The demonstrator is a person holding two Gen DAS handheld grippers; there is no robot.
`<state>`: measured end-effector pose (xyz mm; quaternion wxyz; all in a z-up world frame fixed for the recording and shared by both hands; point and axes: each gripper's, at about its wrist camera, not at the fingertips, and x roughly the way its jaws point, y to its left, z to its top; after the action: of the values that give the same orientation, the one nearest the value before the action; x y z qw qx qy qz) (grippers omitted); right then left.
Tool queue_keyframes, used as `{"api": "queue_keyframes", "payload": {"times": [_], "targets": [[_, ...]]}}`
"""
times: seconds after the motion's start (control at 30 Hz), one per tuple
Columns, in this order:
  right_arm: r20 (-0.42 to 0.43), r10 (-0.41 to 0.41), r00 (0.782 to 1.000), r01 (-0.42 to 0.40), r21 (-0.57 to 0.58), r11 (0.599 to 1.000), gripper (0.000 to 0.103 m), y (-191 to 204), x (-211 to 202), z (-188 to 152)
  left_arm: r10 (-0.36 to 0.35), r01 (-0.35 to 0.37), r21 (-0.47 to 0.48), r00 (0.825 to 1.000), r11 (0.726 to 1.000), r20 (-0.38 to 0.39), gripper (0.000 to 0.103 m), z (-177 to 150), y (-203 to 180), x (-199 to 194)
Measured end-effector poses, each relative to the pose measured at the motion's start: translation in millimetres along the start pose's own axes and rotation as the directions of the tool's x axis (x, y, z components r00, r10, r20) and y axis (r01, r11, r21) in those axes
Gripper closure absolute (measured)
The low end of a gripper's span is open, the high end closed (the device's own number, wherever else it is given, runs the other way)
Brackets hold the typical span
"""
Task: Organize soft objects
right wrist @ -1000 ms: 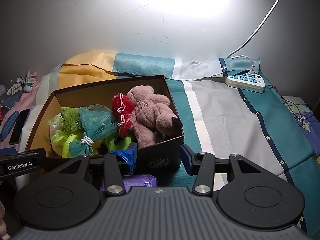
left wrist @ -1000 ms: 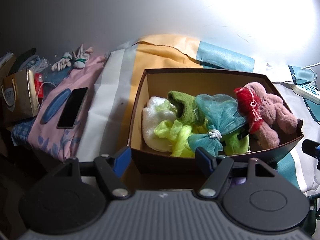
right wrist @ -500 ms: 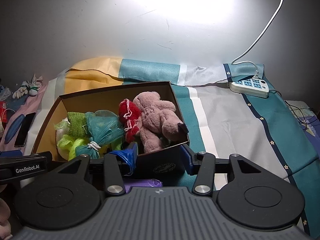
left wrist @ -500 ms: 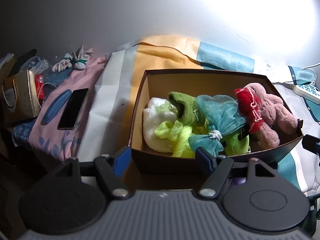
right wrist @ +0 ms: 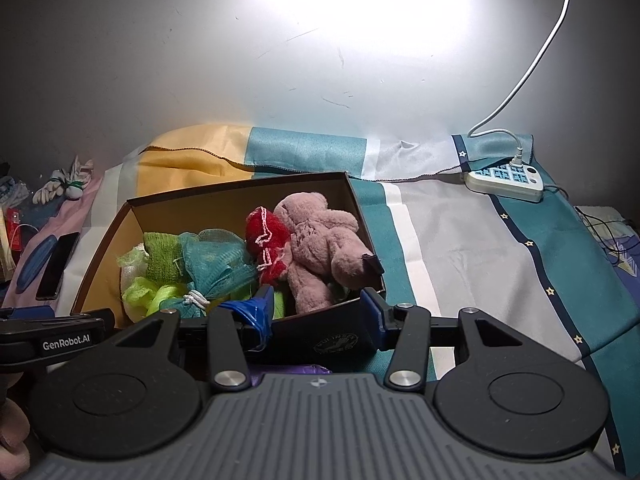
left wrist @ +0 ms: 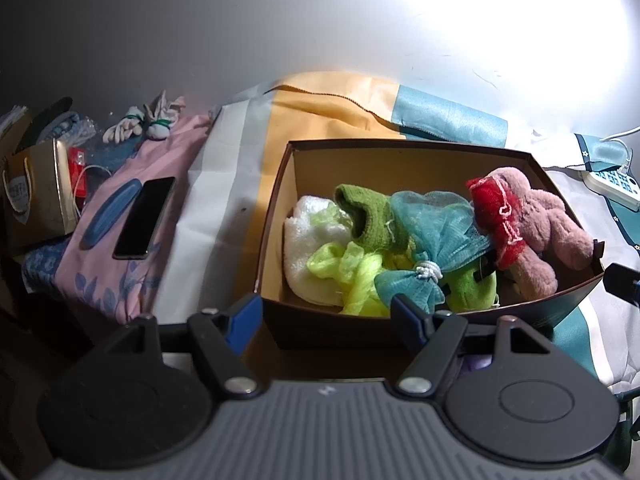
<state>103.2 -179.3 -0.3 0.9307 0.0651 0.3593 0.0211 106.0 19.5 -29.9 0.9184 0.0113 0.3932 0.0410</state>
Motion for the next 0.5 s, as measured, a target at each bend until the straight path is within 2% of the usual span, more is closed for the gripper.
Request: {"api": "queue_keyframes", "payload": {"times": [0.5], "targets": [[0.02,0.03,0.999,-0.03,-0.007,1.0,0.071,2.2,-3.1,-0.2,-0.007,0.008,-0.017,1.0,1.0,0.024,0.03,2.9,3.9,-2.6]]}}
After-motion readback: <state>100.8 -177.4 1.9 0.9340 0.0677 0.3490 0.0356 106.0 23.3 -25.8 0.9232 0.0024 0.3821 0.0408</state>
